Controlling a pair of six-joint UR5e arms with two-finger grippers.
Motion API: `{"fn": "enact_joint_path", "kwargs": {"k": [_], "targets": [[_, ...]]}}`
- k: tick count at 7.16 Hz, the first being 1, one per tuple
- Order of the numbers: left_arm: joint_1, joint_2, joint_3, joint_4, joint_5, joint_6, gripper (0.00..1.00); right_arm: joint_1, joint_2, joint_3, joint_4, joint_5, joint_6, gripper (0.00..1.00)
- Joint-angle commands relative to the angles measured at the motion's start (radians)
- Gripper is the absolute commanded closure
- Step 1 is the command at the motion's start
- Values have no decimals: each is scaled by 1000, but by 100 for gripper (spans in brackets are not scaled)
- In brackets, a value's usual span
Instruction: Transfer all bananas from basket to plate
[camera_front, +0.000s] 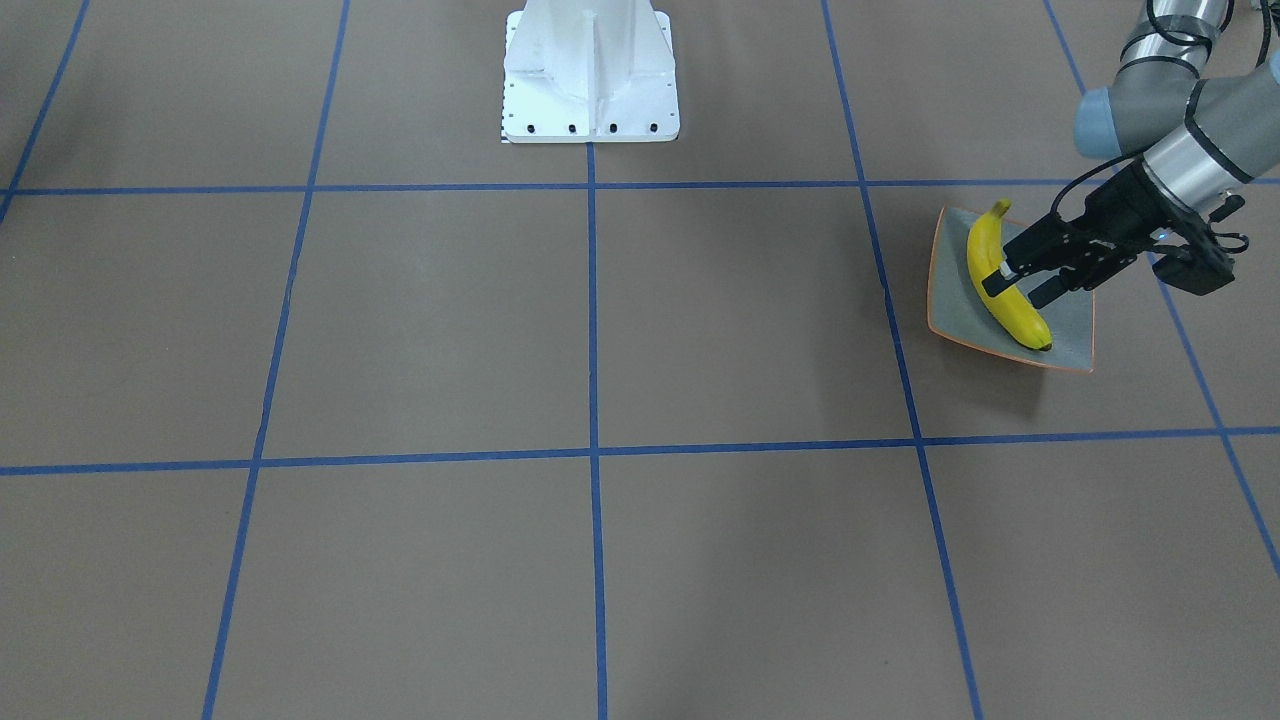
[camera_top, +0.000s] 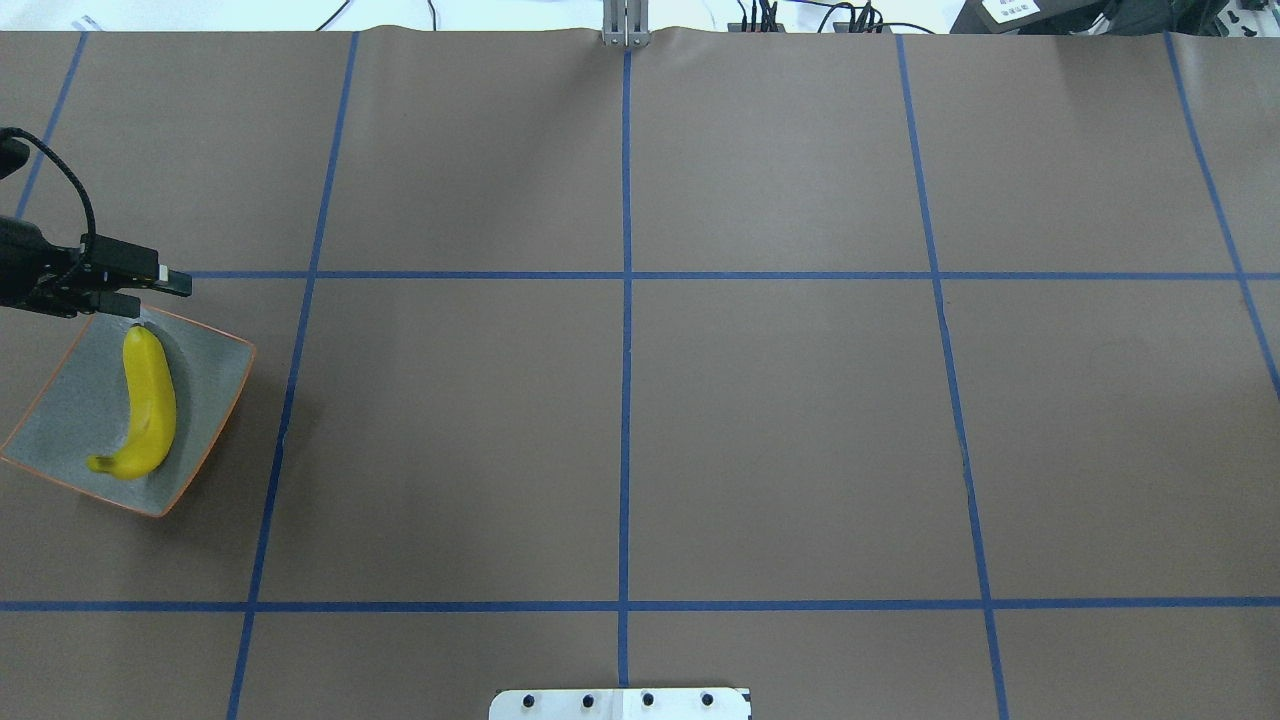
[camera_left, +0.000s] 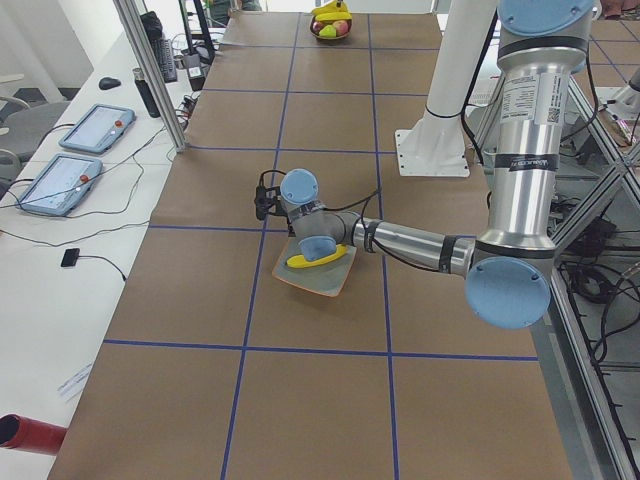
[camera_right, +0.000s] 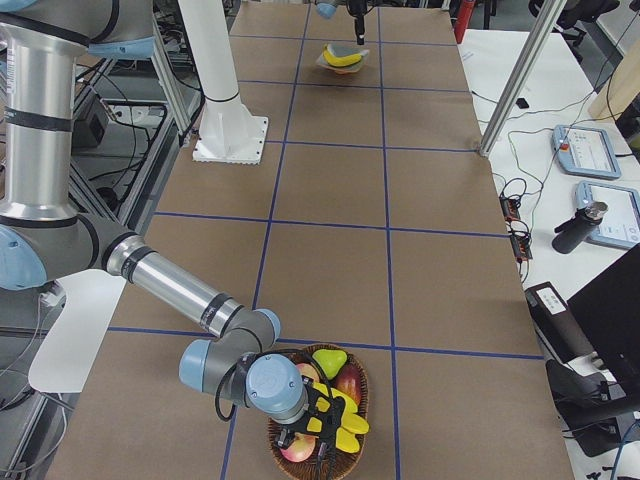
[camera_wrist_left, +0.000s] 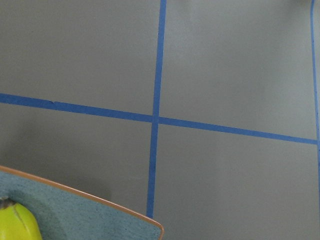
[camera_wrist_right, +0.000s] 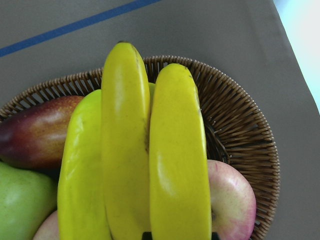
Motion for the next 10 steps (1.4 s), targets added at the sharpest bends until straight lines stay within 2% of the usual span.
{"fn": "enact_joint_path", "kwargs": {"k": [1,4,7,8,10], "targets": [[2,-1,4,1,0,0,9,3,-5,44,-8,-1,-2,100],[3,-1,8,1,0,0,9,5,-8,132,-10,-9,2,100],[5,-3,12,1,-2,0,9,2,-3,280,-60,-4,12,100],[6,-15,23,2,-3,0,9,-26,11,314,-57,9,75,100],[6,-105,102,2,-5,0,9,-185,117,333,-48,44,264,100]]}}
